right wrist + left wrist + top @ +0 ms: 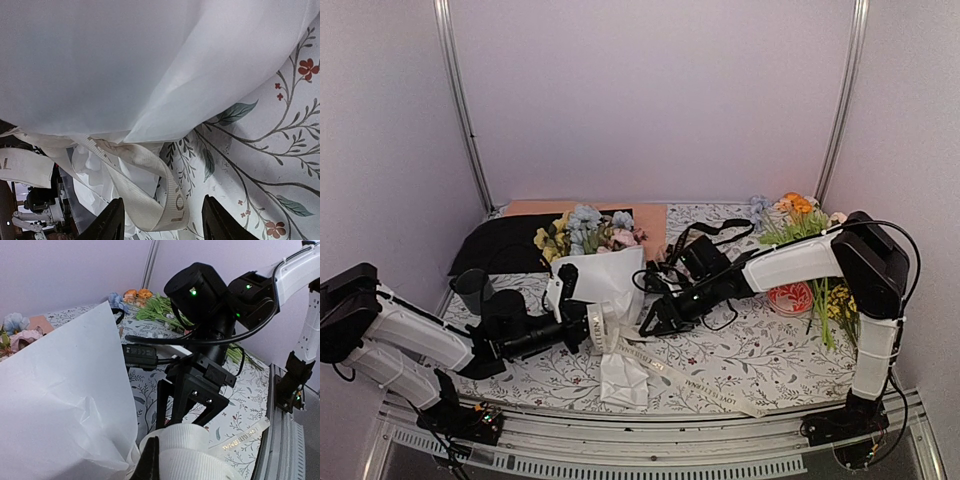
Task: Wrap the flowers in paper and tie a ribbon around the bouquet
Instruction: Cross the ribbon over the folded bouquet.
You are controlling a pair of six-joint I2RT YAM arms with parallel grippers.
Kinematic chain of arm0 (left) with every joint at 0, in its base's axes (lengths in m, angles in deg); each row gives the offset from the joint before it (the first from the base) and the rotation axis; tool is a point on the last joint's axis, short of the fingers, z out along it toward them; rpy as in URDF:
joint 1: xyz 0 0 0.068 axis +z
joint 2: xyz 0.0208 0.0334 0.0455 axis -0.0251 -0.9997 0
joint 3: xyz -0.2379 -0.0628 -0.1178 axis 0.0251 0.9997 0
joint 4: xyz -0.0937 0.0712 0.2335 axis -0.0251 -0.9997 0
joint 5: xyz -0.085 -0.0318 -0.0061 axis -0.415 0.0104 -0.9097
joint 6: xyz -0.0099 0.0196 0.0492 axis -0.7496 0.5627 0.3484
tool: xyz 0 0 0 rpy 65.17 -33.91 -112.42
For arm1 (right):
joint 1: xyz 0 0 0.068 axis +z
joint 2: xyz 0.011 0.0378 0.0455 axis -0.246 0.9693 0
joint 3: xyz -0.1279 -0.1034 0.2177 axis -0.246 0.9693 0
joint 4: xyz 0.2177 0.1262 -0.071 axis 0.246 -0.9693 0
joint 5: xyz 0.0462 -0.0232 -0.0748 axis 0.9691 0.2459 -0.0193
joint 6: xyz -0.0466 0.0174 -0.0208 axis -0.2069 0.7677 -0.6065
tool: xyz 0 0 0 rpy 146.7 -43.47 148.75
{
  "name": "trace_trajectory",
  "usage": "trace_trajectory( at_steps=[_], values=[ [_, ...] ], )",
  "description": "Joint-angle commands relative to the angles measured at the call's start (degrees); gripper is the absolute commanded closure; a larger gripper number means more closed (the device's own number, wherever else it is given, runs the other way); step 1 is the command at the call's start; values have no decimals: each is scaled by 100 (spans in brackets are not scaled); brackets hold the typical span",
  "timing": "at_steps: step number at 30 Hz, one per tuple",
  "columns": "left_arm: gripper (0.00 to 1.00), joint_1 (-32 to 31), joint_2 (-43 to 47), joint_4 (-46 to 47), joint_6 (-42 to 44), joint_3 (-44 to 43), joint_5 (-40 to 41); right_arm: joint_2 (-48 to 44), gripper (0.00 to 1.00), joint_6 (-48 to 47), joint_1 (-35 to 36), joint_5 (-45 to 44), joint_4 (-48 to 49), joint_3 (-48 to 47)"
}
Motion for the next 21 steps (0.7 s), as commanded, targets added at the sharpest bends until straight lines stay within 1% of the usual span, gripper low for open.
trace_trajectory(
  at_steps=[1, 3, 6, 7, 8, 10, 17, 21],
  values=[
    [100, 51, -67, 300, -86, 94, -79, 169, 50, -32, 3, 277, 127, -156],
    [100, 49, -85, 314, -99, 79, -104, 245, 62, -36, 2, 280, 139, -158],
    [100, 51, -93, 327, -134, 91, -133, 274, 85, -52, -2, 212, 142, -158],
    [100, 56, -94, 335, -158, 100, -130, 247, 91, -73, -1, 180, 134, -158],
    [100, 52, -87, 343, -188, 128, -129, 196, 94, -96, 4, 153, 133, -158],
    [100, 51, -95, 450, -285, 186, -120, 65, 96, -144, -2, 93, 140, -158],
    [100, 58, -368, 932, -639, 315, -148, -701, 95, -630, 297, -175, 416, -102],
    [100, 109, -523, 1215, -836, 388, -176, -853, 94, -808, 438, -224, 547, 47]
  ],
)
